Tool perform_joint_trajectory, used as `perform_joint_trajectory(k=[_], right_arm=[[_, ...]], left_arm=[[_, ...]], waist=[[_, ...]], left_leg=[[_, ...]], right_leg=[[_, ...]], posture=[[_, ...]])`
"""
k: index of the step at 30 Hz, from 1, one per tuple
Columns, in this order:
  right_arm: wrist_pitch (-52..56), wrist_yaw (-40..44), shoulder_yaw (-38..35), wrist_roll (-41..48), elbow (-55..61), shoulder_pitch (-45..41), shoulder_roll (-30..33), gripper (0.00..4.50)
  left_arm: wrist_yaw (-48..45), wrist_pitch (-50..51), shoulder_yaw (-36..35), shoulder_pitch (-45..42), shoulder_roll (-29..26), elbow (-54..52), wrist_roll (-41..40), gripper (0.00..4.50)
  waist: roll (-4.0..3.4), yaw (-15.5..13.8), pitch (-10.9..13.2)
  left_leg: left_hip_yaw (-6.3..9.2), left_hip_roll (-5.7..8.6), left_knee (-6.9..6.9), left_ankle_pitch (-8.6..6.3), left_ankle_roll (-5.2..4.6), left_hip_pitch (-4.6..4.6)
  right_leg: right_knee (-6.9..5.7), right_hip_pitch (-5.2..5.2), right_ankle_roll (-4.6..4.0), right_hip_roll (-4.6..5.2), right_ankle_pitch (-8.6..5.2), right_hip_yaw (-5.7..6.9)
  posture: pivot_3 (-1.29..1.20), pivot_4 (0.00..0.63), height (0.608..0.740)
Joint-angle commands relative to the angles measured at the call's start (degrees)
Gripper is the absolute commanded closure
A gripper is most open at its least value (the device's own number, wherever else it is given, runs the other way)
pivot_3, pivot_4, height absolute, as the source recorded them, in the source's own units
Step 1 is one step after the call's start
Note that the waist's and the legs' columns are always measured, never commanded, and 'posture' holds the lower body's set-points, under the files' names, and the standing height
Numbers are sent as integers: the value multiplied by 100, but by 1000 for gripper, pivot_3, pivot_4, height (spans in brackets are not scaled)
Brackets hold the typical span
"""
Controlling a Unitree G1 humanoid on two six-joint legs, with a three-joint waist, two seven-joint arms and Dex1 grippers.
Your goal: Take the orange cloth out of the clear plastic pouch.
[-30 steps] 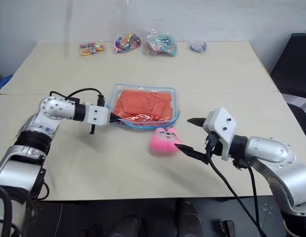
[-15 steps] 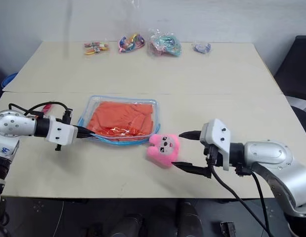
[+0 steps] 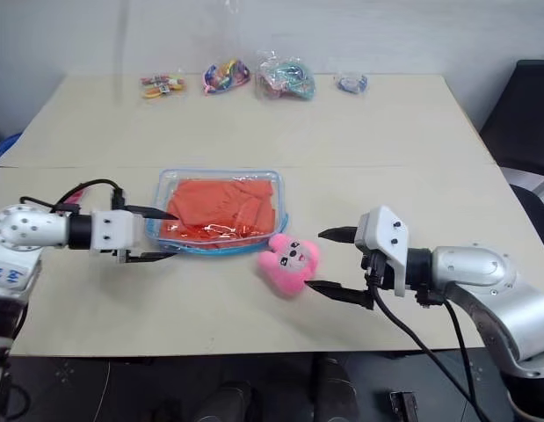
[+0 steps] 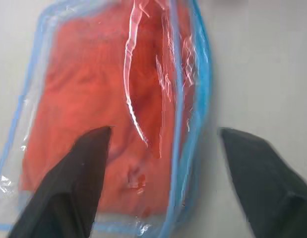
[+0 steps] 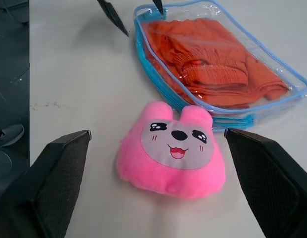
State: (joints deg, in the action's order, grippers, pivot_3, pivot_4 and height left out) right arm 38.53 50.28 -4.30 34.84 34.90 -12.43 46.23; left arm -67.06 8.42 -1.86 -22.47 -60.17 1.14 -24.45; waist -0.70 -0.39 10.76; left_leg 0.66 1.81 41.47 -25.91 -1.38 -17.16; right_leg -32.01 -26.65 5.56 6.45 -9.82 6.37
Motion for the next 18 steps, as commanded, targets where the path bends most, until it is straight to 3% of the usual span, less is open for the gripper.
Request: perform_joint_trajectory(k=[1,5,9,13,18], right_arm=[[75,-436,258,-115,-84,-44,-329,0],[11,-581,600,-340,-374,-66,-587,0],[-65,-560,848,-506,-707,-96,-727,0],[-234,-481,1119,-744,-1077,-140,-847,958],[-242,-371,1246,-726,-1122,-184,-1023,2715]], left_arm=[[-38,2365,-762,18,-395,-1359,-2060,900],[249,3180,-980,69,-343,-1992,-2607,900],[320,3243,-988,229,-267,-2275,-2466,900],[376,3192,-965,298,-203,-2344,-2312,865],[466,3205,-987,239,-69,-2330,-2231,865]], waist=[[-4,19,1],[-12,20,0],[-13,54,0],[-13,61,0],[-13,63,0]], left_leg=[[10,-6,-1,0,0,1],[32,4,-1,0,-1,9],[31,17,-8,0,2,12],[23,16,-12,0,5,13],[17,16,-12,0,7,14]], right_leg=[[-1,0,0,4,0,-1],[-4,5,0,10,0,-11],[-3,2,-3,-2,-2,-16],[-3,0,-6,-5,-3,-14],[-3,0,-7,-5,-4,-14]], posture=[[0,150,740],[0,150,740],[0,150,740],[0,150,740],[0,150,740]])
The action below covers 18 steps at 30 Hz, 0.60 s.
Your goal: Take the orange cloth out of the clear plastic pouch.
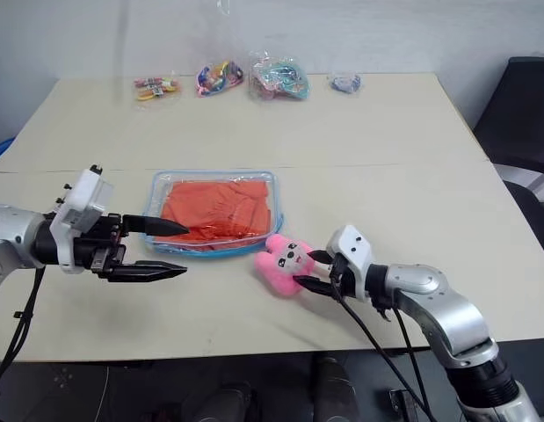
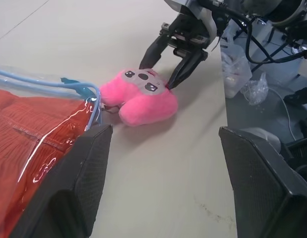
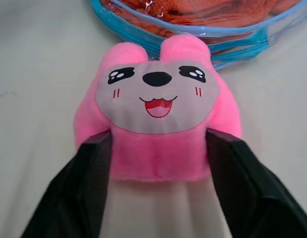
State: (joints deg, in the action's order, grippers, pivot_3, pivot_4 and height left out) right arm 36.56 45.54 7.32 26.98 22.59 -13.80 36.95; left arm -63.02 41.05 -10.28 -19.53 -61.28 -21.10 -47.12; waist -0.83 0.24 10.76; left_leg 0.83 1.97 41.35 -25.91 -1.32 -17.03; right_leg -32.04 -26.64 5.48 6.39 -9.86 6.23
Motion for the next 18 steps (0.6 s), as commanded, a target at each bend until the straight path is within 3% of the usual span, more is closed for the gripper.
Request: perform_joint_trajectory(k=[1,5,6,14,18], right_arm=[[-22,133,89,87,156,-31,-96,3045],[131,337,62,336,385,45,-69,4340],[216,384,64,443,444,37,-78,4483],[1381,-59,127,1089,7,-678,-849,4483],[1388,135,649,775,-302,-895,-909,4483]], left_arm=[[70,-53,-148,-64,54,-100,46,865],[62,-82,-140,-52,77,-91,104,865],[56,-95,-136,-44,79,-88,119,865],[-5,-188,-45,-77,127,-60,267,865],[-61,-234,38,-103,178,-43,384,865]], waist=[[0,-1,0],[0,-3,0],[0,-5,0],[-2,6,1],[-4,6,2]], left_leg=[[0,-1,0,0,0,0],[1,-1,0,0,1,0],[1,-1,0,0,1,0],[9,-4,0,-1,4,1],[7,-6,-1,-1,6,0]], right_leg=[[0,0,0,0,0,1],[0,0,0,0,0,0],[0,0,0,0,0,1],[0,-1,0,-1,0,1],[0,-3,-3,-4,-2,4]], posture=[[0,150,740],[0,150,740],[0,150,740],[0,150,740],[0,150,740]])
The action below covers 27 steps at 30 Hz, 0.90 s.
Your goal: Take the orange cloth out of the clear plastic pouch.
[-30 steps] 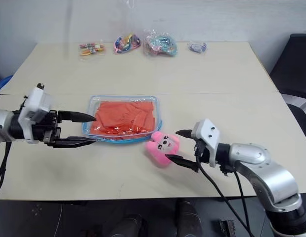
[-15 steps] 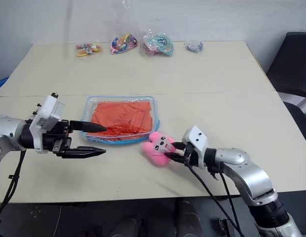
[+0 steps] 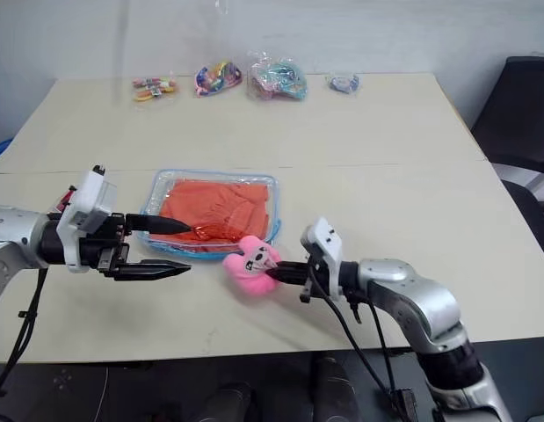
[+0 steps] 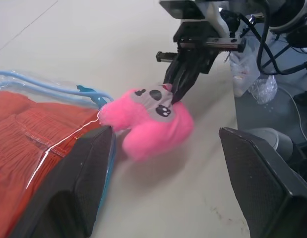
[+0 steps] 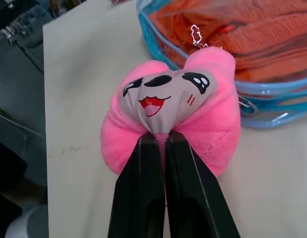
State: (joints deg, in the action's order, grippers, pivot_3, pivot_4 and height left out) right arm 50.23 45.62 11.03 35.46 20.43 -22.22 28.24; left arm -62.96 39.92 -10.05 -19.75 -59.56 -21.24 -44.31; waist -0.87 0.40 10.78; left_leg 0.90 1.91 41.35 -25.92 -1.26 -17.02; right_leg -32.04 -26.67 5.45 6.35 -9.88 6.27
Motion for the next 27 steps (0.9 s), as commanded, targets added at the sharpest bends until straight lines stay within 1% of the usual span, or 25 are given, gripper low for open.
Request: perform_joint_trajectory(k=[1,3,4,7,8,12,13,15,17,21,27], right_arm=[[55,92,324,-94,-191,-107,-101,4483],[101,119,404,-95,-314,-186,-155,4483],[128,149,428,-83,-339,-207,-161,4261],[261,177,454,-39,-289,-217,-127,3506],[241,190,454,-66,-229,-203,-85,3175],[-317,313,443,-470,233,-122,338,1860],[-619,375,431,-690,422,-99,562,1548],[-1162,444,425,-1073,694,-62,870,1548],[-1329,510,304,-1156,966,-46,1105,1548],[-1485,569,92,-1189,1341,-32,1386,1548],[-1631,694,-164,-1270,1436,-95,1727,1548]], left_arm=[[-89,-172,70,-59,15,-45,179,865],[-130,-309,209,11,49,-80,367,865],[-134,-364,270,30,74,-80,446,865],[-100,-596,545,71,185,-38,799,865],[-50,-634,653,86,238,-30,906,865],[332,-411,1056,131,499,-57,1218,865],[493,-303,1136,158,589,-91,1279,865],[699,-117,1214,207,700,-165,1325,865],[758,-65,1256,264,792,-281,1328,865],[837,-94,1423,213,1024,-330,1380,865],[899,25,1738,26,1371,-291,1424,865]], waist=[[0,-17,0],[0,-10,0],[0,-2,0],[0,5,0],[-1,5,0],[-1,-2,0],[-1,-9,0],[-2,-24,0],[0,-24,0],[-1,-35,0],[0,-55,0]], left_leg=[[-3,2,0,0,0,-1],[-8,4,0,0,0,-3],[-8,5,0,0,0,-2],[-8,0,0,1,3,-2],[-8,-1,0,1,5,-1],[-9,0,1,1,6,-2],[-9,1,0,1,5,-2],[-9,1,1,1,5,-4],[-9,2,1,1,5,-4],[-4,-1,1,1,5,-4],[0,2,3,1,5,-5]], right_leg=[[0,0,-2,0,-1,4],[0,0,-2,1,-1,6],[0,0,-2,3,-1,4],[0,0,-2,0,-1,5],[0,0,-2,-1,-1,5],[-1,0,-2,0,-1,4],[-1,0,-2,0,-1,3],[0,0,-2,1,-1,3],[0,0,-1,2,-1,3],[0,0,-1,4,-1,2],[0,1,-1,8,0,3]], posture=[[0,150,740],[0,150,740],[0,150,740],[0,150,740],[0,150,740],[0,150,740],[0,150,740],[0,150,740],[0,150,740],[0,150,740],[0,150,740]])
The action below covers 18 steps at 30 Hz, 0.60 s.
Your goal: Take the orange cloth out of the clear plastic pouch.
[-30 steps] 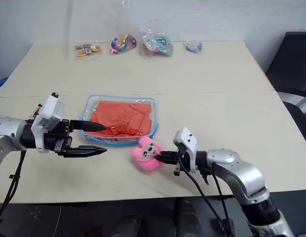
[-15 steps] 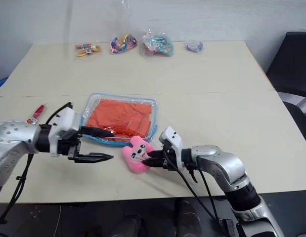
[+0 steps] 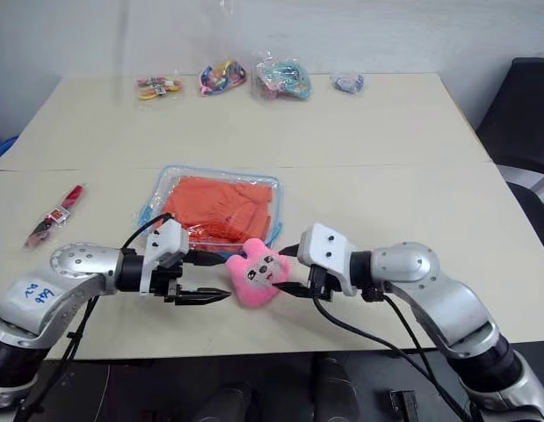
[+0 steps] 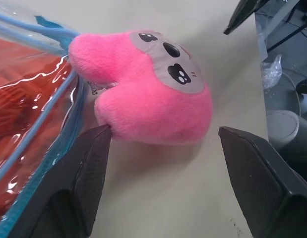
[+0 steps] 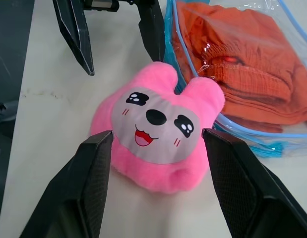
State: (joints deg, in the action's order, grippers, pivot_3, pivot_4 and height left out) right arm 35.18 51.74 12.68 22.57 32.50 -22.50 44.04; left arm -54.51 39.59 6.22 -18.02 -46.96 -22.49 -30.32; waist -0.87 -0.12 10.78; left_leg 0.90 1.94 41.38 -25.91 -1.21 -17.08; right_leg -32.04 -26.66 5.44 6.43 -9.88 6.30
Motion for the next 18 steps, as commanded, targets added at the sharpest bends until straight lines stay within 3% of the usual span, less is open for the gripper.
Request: perform_joint_trajectory(k=[1,9,18], right_arm=[[-146,127,-388,41,230,-97,210,1548],[-276,457,-680,108,60,-318,457,1548],[-216,378,-706,107,160,-259,414,1548]], left_arm=[[90,75,180,-178,183,-144,62,865],[554,-187,733,-374,775,240,798,865],[315,-196,-114,-403,631,221,426,865]], waist=[[0,-2,0],[0,-11,0],[0,-2,0]], left_leg=[[0,1,0,0,0,0],[0,1,1,1,-1,1],[7,-4,2,1,-2,1]], right_leg=[[0,0,0,0,0,0],[1,2,2,0,1,-2],[1,2,2,1,1,-3]], posture=[[0,150,740],[0,150,740],[0,150,740]])
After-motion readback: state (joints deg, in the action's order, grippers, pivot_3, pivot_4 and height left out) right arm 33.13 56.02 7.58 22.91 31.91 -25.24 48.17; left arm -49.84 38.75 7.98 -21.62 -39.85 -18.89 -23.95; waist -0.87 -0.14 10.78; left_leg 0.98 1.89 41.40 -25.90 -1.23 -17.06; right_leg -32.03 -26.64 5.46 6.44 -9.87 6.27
